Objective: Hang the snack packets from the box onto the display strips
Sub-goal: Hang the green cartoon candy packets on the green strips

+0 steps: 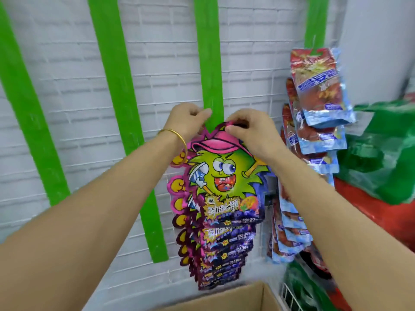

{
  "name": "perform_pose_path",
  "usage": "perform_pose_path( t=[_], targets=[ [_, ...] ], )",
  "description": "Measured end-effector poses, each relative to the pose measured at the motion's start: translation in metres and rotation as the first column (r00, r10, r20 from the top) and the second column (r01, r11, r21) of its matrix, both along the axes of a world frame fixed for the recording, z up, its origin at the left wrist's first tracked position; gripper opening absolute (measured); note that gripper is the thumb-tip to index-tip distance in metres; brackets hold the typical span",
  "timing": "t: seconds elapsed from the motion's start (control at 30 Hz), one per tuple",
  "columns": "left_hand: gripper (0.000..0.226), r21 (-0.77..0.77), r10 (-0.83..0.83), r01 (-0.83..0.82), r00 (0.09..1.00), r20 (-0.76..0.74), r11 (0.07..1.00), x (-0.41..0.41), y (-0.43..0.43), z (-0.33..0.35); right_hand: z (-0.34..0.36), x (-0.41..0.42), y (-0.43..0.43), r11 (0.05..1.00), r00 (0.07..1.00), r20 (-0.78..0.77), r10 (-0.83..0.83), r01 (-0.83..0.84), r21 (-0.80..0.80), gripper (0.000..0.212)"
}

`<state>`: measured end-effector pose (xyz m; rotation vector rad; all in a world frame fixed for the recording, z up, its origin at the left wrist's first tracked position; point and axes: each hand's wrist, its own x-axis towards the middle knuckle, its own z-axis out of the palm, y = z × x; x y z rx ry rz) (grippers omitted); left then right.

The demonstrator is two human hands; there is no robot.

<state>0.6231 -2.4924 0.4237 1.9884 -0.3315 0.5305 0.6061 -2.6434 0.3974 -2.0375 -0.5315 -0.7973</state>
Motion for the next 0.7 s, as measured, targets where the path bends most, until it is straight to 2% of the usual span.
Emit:
perform_pose_path(
  t=[0.13, 0.33, 0.6, 0.7],
  targets=[
    [0.028, 0.124, 0.017, -0.018, 1.000, 0.004, 0.992, -0.001, 0.002, 0.006, 0.009, 0.014, 0.012, 0.992, 0.985, 0.127, -0.117, 0.121, -0.026, 0.010],
    [0.038, 0.103, 0.047, -0.043, 0.998, -0.038, 0.994, 0.000, 0.000, 0.008, 0.008, 0.023, 0.017, 0.977, 0.944, 0.292, -0.151, 0.187, -0.098, 0.011],
    [0.041, 0.080, 0.051, -0.048, 0.998, -0.041, 0.996, -0.001, -0.002, 0.004, -0.010, 0.022, 0.012, 0.983, 0.948, 0.309, -0.083, 0.130, -0.133, 0.009],
    [0.028, -0.073, -0.044, 0.037, 0.994, -0.097, 0.997, -0.003, 0.000, -0.002, -0.016, 0.022, 0.009, 0.981, 0.963, 0.262, -0.057, 0.103, -0.165, 0.010]
  ],
)
